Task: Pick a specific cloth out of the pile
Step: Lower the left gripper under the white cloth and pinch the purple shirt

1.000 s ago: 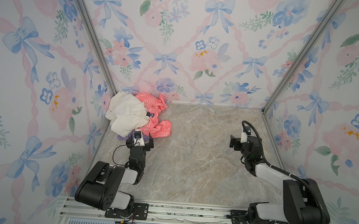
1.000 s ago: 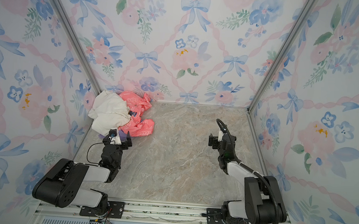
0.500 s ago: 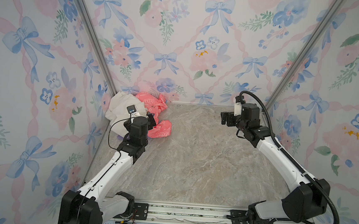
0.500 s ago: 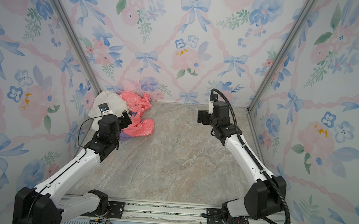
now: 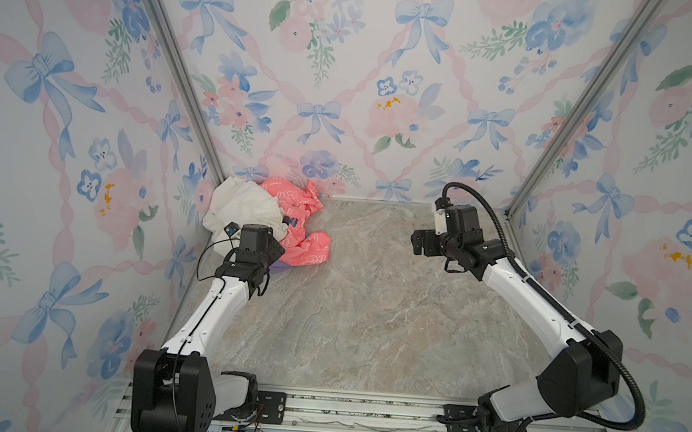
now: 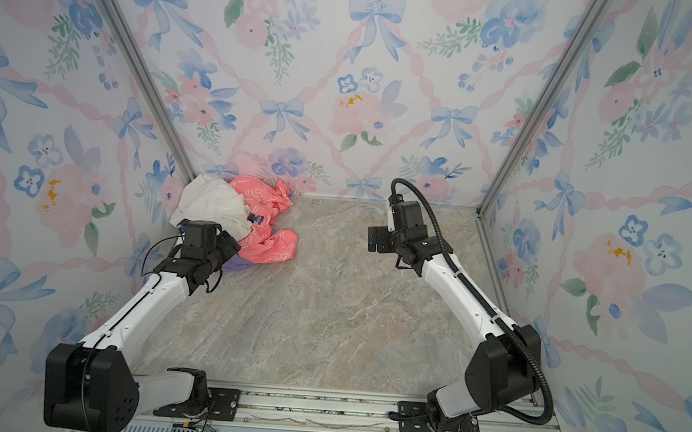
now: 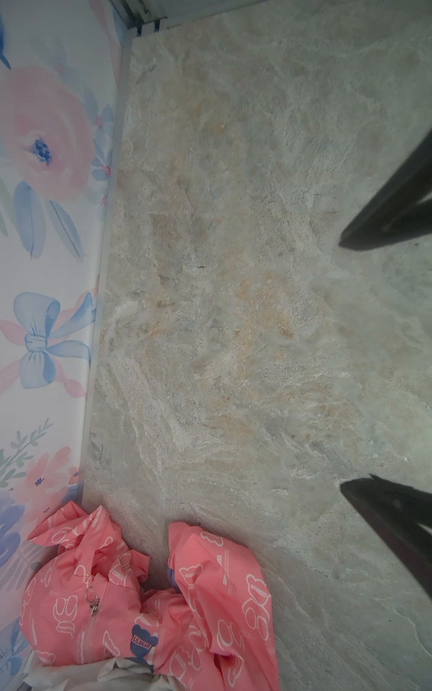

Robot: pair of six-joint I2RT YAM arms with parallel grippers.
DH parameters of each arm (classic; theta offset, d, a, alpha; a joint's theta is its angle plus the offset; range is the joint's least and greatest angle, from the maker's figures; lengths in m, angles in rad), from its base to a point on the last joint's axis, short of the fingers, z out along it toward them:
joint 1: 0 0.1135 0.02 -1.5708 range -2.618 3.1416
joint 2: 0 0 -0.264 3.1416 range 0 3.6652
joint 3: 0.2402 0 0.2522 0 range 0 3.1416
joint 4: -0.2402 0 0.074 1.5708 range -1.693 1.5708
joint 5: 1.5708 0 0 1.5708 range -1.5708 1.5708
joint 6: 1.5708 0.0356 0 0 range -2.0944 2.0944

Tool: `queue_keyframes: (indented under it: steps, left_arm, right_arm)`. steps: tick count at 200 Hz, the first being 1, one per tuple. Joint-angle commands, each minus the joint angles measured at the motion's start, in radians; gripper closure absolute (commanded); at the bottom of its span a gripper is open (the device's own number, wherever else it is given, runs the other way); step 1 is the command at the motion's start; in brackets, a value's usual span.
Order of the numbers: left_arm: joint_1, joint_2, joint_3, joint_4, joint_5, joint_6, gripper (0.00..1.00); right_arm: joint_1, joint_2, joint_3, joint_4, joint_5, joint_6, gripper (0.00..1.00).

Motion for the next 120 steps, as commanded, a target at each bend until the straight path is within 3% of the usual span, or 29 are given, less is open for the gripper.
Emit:
queue_keyframes:
  steps: [1, 44, 72, 120]
  left_arm:
    - [0.052, 0.083, 0.031, -0.025, 0.111, -0.036, 0.21]
    - [0.113, 0.206, 0.087, -0.014, 0.197, 0.006, 0.31]
    - [0.148, 0.244, 0.066, 0.076, 0.349, -0.014, 0.37]
    - [0.142, 0.276, 0.062, 0.141, 0.388, -0.044, 0.49]
  right_arm:
    - [0.020, 0.022, 0.045, -0.059, 0.016, 0.019, 0.03]
    - [0.092, -0.018, 0.015, -0.020, 0.013, 0.016, 0.03]
    - [0.129, -0.087, -0.013, 0.001, 0.008, 0.051, 0.03]
    - [0.184, -0.265, -0.125, 0.021, 0.065, 0.059, 0.03]
